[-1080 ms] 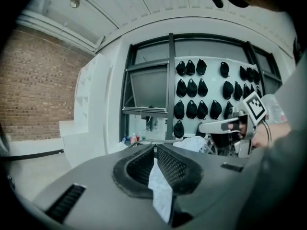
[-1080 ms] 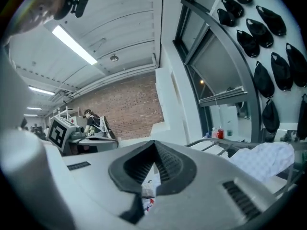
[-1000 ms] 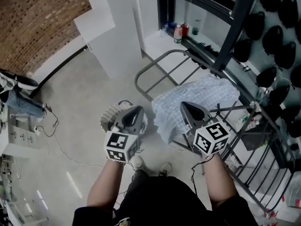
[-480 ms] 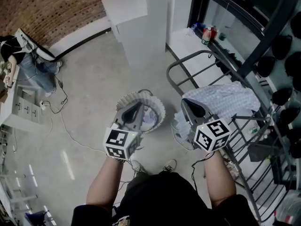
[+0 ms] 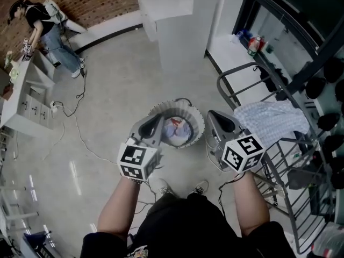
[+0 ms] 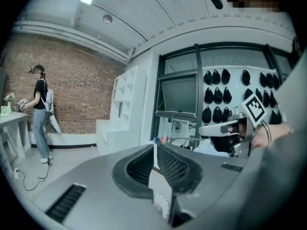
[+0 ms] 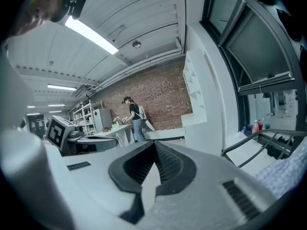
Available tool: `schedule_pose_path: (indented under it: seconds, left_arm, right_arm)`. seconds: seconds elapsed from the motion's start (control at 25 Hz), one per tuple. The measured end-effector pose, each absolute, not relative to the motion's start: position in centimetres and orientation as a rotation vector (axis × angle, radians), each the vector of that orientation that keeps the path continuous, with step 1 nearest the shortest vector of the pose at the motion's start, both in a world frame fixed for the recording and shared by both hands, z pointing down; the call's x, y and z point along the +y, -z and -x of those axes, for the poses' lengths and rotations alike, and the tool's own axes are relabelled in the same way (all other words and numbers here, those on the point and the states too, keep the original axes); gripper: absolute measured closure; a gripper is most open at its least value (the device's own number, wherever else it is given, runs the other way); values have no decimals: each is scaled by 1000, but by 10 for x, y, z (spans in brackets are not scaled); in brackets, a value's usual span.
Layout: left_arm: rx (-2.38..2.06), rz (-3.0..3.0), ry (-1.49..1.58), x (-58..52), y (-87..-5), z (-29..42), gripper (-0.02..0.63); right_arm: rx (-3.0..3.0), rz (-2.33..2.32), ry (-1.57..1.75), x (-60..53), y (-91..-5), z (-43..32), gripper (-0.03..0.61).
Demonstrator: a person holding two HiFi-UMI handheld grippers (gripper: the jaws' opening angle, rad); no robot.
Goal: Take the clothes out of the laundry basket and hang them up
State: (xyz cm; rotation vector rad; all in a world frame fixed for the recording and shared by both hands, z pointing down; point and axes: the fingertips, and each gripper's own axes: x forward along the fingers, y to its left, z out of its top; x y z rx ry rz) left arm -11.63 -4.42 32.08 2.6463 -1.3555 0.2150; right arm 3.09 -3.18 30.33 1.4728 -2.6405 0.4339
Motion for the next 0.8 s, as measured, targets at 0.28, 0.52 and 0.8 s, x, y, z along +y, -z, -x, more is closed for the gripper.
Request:
schedule_pose_path:
  seconds: [0.28,0.52,0.8]
  left_arm:
    - [-1344,-2645,-216,-41,-328,163,603]
    - [-1329,-2662,-219,-48,-338,188,603]
    - [-1304,-2634,-220,-65,-357,206,603]
  right_arm:
    - [-2636,-1448,-440,-33,-310,21,574]
    - [-2619,-1460,-452,-39,-322,47,573]
    - [-2592,-1438,-497,-54,-341,70,572]
